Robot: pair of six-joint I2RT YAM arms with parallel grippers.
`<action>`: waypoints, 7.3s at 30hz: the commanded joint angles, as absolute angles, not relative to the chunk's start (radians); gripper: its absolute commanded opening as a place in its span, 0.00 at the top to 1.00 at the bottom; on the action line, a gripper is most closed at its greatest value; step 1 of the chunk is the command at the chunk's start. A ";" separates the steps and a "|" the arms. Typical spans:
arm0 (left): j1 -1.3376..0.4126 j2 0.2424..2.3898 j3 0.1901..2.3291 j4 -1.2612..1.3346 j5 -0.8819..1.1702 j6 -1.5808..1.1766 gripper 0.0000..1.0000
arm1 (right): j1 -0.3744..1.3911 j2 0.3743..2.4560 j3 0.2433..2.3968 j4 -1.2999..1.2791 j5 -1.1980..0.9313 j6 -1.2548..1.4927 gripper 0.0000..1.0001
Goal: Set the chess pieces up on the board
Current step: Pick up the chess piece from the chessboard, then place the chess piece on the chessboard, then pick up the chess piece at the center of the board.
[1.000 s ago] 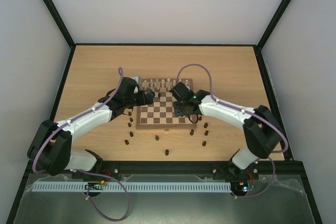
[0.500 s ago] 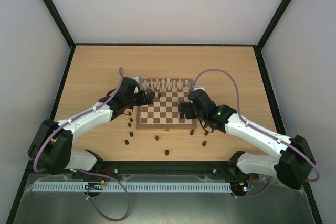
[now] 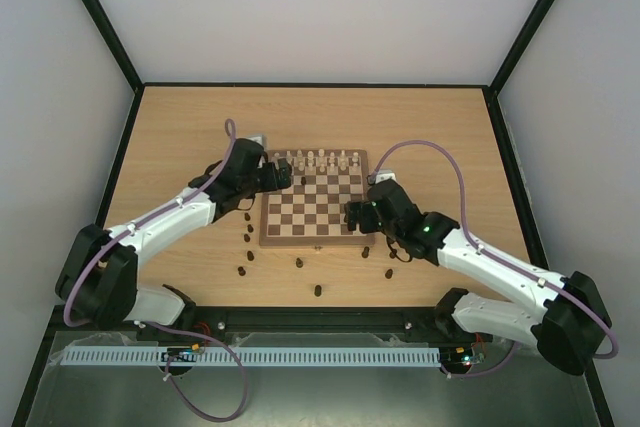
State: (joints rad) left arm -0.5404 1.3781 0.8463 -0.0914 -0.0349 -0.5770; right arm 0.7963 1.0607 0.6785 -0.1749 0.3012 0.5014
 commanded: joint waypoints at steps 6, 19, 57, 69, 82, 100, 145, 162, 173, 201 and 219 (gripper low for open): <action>-0.591 1.381 0.945 -0.203 -0.149 -0.621 0.01 | 0.801 1.024 0.639 -0.106 0.220 0.528 0.01; -0.708 1.404 1.013 -0.265 -0.242 -0.680 0.01 | 0.802 0.937 0.604 -0.101 0.132 0.563 0.01; -0.657 1.611 1.177 -0.424 -0.143 -0.531 0.01 | 0.801 0.885 0.524 -0.080 0.331 0.572 0.01; -0.677 1.759 1.247 -0.406 -0.120 -0.497 0.02 | 0.801 0.891 0.520 -0.081 0.347 0.574 0.01; -0.687 1.863 1.315 -0.411 -0.114 -0.486 0.57 | 0.801 0.917 0.517 -0.067 0.324 0.570 0.02; -0.689 1.939 1.375 -0.436 -0.184 -0.487 0.75 | 0.801 0.923 0.515 -0.063 0.316 0.571 0.01; -0.825 1.607 1.037 -0.526 -0.268 -0.679 0.89 | 0.802 0.903 0.506 -0.060 0.279 0.573 0.01; -0.851 1.617 1.007 -0.512 -0.290 -0.706 0.86 | 0.801 0.916 0.508 -0.059 0.281 0.574 0.02; -0.853 1.624 1.005 -0.509 -0.288 -0.709 0.60 | 0.801 0.915 0.506 -0.059 0.275 0.574 0.01; -0.773 1.286 1.016 -0.460 -0.447 -0.631 0.06 | 0.802 0.902 0.588 -0.173 0.370 0.587 0.01; -0.639 1.059 0.880 -0.291 -0.308 -0.577 0.01 | 0.801 1.033 0.794 -0.247 0.485 0.550 0.01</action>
State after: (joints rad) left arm -0.6464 1.0737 0.9203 -0.3611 -0.3260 -0.5892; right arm 0.7963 0.9836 0.7483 -0.2409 0.4408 0.5652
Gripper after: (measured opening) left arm 0.990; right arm 0.986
